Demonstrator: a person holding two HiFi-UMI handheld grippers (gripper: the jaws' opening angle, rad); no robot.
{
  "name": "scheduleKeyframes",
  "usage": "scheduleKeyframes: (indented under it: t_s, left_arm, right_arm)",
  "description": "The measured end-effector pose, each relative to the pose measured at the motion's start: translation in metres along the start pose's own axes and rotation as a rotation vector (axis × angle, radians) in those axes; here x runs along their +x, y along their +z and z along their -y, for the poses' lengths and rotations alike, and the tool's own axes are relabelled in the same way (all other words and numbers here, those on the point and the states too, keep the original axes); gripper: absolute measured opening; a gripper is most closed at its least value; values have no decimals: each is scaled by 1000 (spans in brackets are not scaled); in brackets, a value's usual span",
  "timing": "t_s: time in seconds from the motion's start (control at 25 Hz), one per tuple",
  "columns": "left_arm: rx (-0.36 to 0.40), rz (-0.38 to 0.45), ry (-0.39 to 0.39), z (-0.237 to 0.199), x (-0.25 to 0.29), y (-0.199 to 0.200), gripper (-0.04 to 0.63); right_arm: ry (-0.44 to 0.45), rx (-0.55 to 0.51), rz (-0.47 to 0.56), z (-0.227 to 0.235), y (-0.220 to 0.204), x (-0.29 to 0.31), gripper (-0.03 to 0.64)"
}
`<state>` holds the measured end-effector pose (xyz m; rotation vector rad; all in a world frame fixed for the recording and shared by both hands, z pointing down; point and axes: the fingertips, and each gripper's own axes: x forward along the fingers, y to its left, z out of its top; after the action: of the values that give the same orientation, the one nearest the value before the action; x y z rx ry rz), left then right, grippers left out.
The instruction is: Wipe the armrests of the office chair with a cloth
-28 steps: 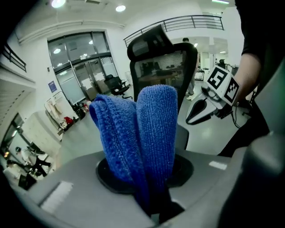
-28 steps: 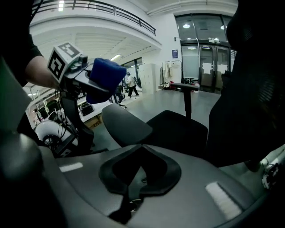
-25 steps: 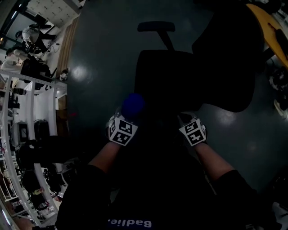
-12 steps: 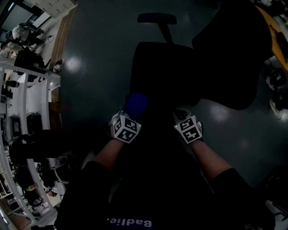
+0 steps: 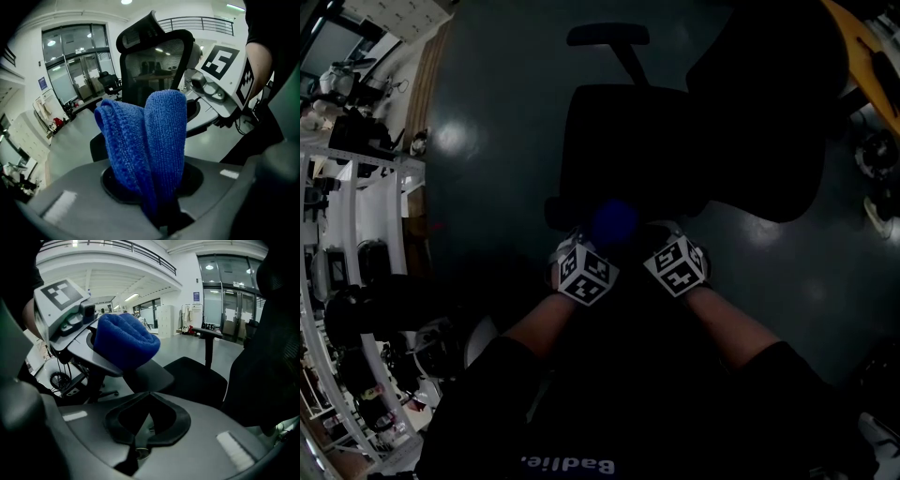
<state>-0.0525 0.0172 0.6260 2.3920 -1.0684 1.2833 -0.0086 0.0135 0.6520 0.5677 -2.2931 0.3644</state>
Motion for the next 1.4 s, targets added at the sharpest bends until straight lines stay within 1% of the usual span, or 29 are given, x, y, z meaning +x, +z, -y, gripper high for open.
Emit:
scheduleKeyframes:
  t_s: [0.16, 0.28, 0.36, 0.44, 0.52, 0.64, 0.76, 0.84, 1.08, 1.4]
  left_arm:
    - [8, 24, -45, 22, 13, 23, 132]
    - [11, 59, -66, 22, 18, 24, 130]
    - [1, 59, -76, 20, 12, 18, 130]
    - [-17, 56, -82, 24, -9, 18, 132]
    - [-20, 97, -77, 23, -27, 24, 132]
    - [-28, 162, -68, 12, -35, 24, 132]
    - [-53, 204, -74, 13, -46, 20, 130]
    - [-55, 232, -87, 19, -59, 19, 130]
    - [-25, 324, -98, 26, -103, 20, 130]
    - [44, 398, -112, 43, -153, 1, 130]
  right_arm:
    - [18, -15, 2, -1, 3, 2, 3]
    - [10, -27, -6, -6, 3, 14, 3]
    - [22, -12, -3, -15, 0, 19, 3]
    - [36, 4, -7, -29, -3, 8, 3]
    - [10, -3, -8, -31, 1, -9, 3]
    - [-42, -9, -5, -23, 6, -25, 3]
    - [-81, 16, -7, -27, -1, -40, 3]
    - [-107, 38, 1, -36, -3, -50, 3]
    - [-182, 76, 42, -68, 1, -67, 3]
    - [-265, 99, 90, -112, 11, -76, 3]
